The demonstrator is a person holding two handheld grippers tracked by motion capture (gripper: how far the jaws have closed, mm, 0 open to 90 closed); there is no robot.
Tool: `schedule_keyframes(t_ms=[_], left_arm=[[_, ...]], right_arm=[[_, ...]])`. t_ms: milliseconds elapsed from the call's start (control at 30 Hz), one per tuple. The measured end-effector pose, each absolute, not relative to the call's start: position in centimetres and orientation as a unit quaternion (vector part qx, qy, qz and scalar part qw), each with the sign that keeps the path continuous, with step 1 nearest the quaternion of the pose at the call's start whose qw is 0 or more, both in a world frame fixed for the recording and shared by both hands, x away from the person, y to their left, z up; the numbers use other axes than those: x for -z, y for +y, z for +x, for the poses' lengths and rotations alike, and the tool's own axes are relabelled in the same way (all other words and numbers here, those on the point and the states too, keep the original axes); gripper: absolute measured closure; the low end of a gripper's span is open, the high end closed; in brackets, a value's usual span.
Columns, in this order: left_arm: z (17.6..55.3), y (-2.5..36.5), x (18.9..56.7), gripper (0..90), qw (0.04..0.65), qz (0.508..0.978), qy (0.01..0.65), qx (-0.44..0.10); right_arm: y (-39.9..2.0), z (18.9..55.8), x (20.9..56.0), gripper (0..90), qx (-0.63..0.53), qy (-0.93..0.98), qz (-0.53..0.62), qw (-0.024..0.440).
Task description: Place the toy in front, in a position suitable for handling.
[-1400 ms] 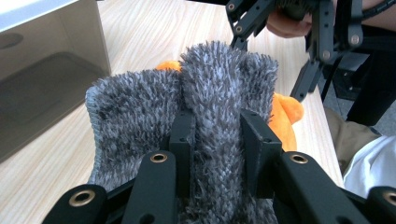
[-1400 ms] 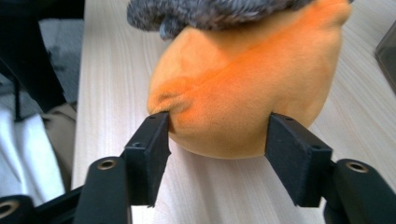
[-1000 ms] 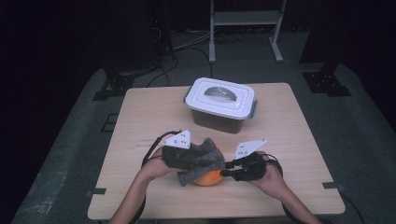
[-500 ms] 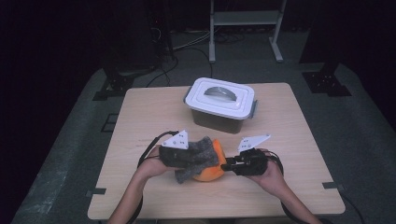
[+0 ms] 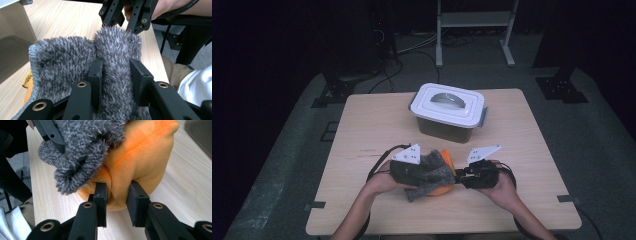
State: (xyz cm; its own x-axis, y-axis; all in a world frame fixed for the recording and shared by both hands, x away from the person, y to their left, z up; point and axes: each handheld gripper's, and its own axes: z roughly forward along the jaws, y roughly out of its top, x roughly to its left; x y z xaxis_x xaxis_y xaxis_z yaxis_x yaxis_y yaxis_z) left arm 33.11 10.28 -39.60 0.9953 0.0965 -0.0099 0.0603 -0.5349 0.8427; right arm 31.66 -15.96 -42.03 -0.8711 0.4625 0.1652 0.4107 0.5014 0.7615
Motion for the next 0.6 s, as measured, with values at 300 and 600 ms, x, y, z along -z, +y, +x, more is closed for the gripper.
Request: schedule_keyframes(t_ms=[300,600], left_arm=[[34.3,12.5,39.4,70.7,0.474,0.873,0.092,-0.060],[34.6,12.7,40.0,70.3,0.474,0.875,0.099,-0.026]], right_arm=[[-16.3,31.8,42.2,70.5,-0.428,0.868,0.250,0.033],[-17.1,31.8,41.7,42.8,-0.447,0.866,0.223,0.023]])
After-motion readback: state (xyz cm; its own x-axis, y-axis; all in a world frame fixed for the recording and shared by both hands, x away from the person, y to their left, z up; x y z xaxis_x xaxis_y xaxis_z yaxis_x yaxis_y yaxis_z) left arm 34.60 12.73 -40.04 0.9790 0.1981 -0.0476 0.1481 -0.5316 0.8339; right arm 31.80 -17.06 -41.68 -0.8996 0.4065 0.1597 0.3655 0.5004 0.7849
